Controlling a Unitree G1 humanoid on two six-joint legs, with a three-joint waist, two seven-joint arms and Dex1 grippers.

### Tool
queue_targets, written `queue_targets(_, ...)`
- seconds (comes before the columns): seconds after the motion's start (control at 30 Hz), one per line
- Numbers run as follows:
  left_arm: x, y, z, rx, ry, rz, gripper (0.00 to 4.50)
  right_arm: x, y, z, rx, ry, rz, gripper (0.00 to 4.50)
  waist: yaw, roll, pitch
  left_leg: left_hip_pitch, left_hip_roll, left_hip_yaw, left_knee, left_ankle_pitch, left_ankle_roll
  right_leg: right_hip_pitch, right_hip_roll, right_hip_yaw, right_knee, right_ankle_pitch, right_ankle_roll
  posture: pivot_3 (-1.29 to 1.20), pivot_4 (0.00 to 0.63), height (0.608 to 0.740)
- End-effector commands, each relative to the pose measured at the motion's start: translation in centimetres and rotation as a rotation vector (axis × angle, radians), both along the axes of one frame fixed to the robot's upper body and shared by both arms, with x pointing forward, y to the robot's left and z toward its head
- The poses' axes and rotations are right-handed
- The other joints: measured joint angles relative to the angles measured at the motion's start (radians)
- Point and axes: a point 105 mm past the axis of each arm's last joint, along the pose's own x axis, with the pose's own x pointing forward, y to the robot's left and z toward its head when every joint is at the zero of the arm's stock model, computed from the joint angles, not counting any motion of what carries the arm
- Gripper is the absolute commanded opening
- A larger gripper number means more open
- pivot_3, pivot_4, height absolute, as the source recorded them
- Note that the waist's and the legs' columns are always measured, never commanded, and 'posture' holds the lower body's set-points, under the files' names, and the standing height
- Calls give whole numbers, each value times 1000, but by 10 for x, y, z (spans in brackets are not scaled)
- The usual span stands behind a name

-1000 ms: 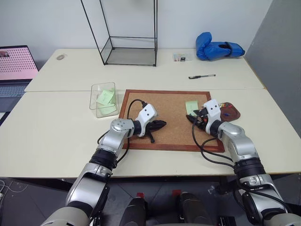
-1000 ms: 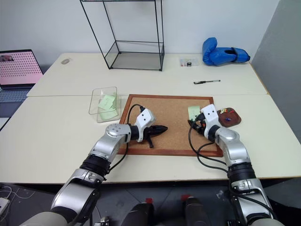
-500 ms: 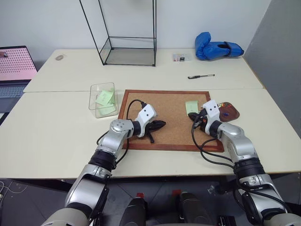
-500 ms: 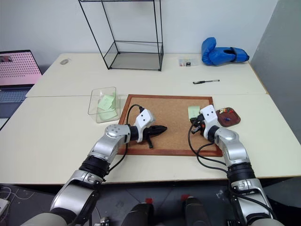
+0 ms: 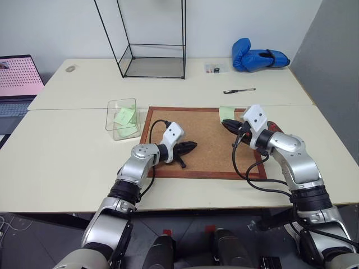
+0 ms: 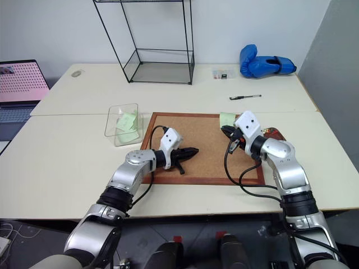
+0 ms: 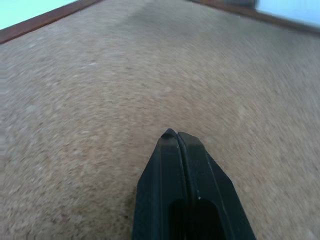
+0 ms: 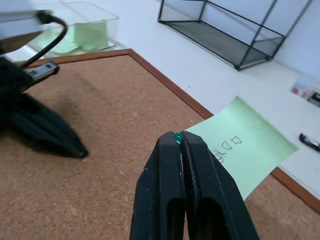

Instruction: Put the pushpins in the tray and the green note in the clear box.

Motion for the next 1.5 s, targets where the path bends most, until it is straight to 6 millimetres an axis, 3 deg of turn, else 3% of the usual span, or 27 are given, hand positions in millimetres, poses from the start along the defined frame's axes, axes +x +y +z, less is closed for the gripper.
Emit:
queue_targets(0.03, 2, 0, 42, -178, -21, 30, 438, -6, 6, 10, -51, -86, 41, 0, -1, 0, 1, 0, 0, 0, 0, 0, 0, -1, 0, 0, 0, 0, 0, 0, 150, 740)
queue_targets(0.33, -6, -4, 81, -421, 71, 22, 2183, -6, 11, 7, -166, -173, 71, 0, 4, -1, 1, -3, -1, 0, 0, 0, 0, -2, -1, 0, -2, 0, 0, 0, 150, 740)
queue_targets(0.73, -6, -26, 91, -558, 223, -19, 4385, -17, 16, 12, -382, -389, 172, 0, 9, -2, 2, -3, -1, 0, -1, 0, -1, -2, -1, 0, -2, 0, 0, 0, 150, 740)
queue_targets(1.2, 8, -51, 93, -637, 283, -53, 4385, -28, 29, 18, -401, -434, 237, 0, 12, -3, 2, -3, -1, 0, 0, 0, -1, -2, -1, 1, -2, 0, 0, 0, 150, 740)
queue_targets(1.5, 10, -52, 96, -703, 296, -86, 2782, -32, 34, 21, -380, -444, 246, 0, 13, -3, 2, -3, -1, 0, 0, 0, -1, -2, -1, 1, -2, 0, 0, 0, 150, 740)
